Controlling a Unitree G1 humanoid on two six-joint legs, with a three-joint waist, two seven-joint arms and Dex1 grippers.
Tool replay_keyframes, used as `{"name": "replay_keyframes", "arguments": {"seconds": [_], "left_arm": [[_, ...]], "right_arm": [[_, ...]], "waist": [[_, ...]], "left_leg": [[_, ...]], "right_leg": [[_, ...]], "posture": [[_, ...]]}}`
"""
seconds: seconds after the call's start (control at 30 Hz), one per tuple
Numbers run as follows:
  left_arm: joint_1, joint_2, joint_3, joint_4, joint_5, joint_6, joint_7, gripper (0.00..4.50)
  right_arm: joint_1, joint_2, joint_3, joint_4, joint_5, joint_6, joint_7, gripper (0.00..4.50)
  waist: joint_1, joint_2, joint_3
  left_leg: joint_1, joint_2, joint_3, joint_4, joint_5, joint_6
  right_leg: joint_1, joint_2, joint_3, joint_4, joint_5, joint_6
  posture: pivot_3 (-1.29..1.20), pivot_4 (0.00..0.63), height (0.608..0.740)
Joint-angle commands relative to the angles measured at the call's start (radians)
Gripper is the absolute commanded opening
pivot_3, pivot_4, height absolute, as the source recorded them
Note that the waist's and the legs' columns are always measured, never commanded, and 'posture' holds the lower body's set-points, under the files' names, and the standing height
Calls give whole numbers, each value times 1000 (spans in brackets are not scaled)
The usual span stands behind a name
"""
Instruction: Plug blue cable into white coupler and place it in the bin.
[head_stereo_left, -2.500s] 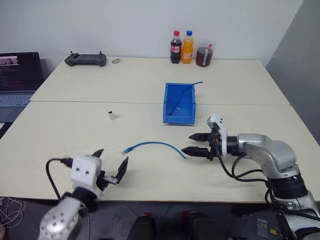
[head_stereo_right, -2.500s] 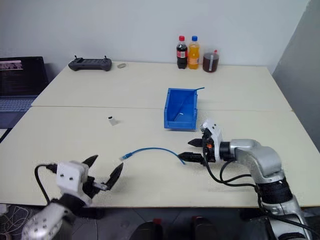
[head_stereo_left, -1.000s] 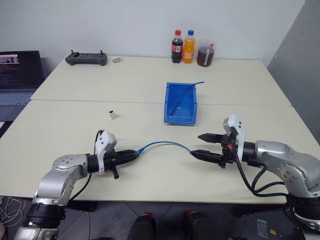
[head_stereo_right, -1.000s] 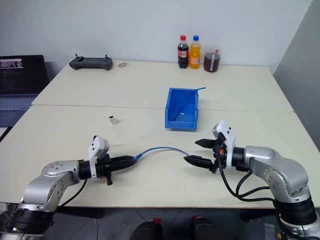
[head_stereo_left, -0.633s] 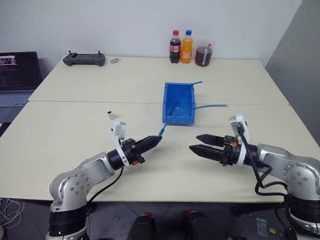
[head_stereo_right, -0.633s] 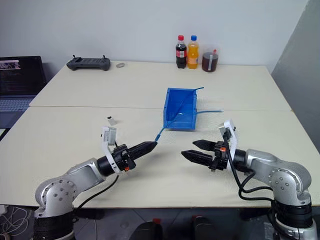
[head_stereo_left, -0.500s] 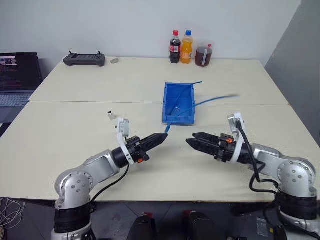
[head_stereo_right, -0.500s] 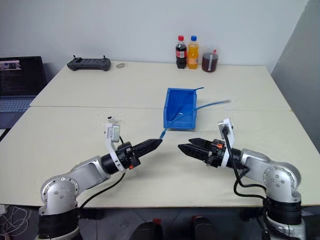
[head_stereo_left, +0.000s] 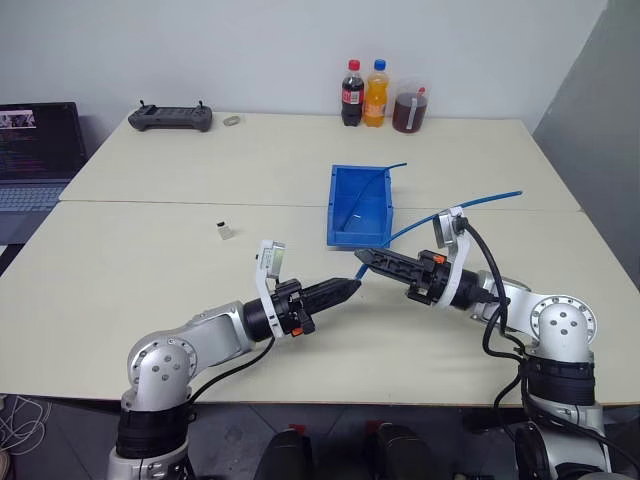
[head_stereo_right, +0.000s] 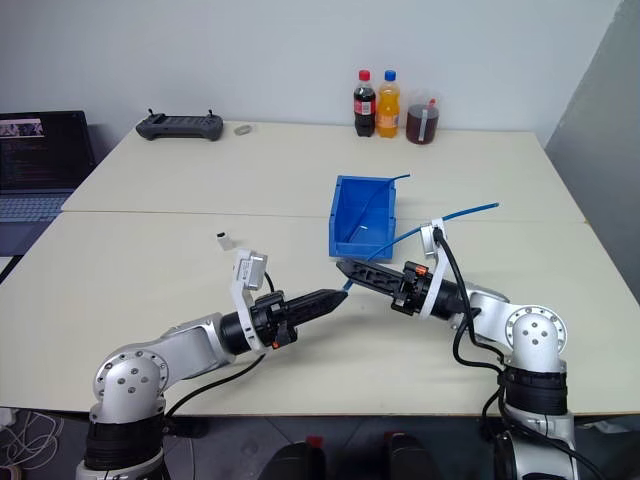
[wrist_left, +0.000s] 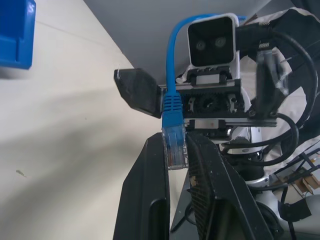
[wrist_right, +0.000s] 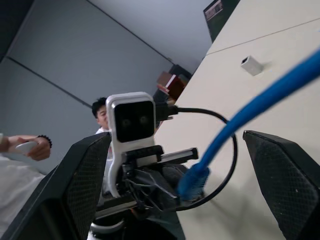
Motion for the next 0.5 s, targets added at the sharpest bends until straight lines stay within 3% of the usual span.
{"name": "replay_keyframes", "arguments": {"seconds": [0.03,0.23,0.37,0.5], "left_arm": [[-6,7,0,-33,-31,-20,-14,240],[12,22,-13,-53,-29,-20,-34,240],[20,24,-14,-57,-31,-23,-36,240],[19,29,-15,-56,-33,-27,-36,240]], "right_arm": [[-11,-21,21,-32,55,16,25,4500],[-14,-46,49,-9,34,12,57,4500],[-24,-53,52,17,23,1,67,3878],[-25,-60,54,22,15,-1,81,2912]], "waist": [[0,0,0],[0,0,0],[0,0,0],[0,0,0]], "left_leg": [[0,0,0,0,0,0],[0,0,0,0,0,0],[0,0,0,0,0,0],[0,0,0,0,0,0]], "right_leg": [[0,0,0,0,0,0],[0,0,0,0,0,0],[0,0,0,0,0,0],[0,0,0,-1,0,0]], "posture": [[0,150,740],[0,150,740],[0,150,740],[0,150,740]]}}
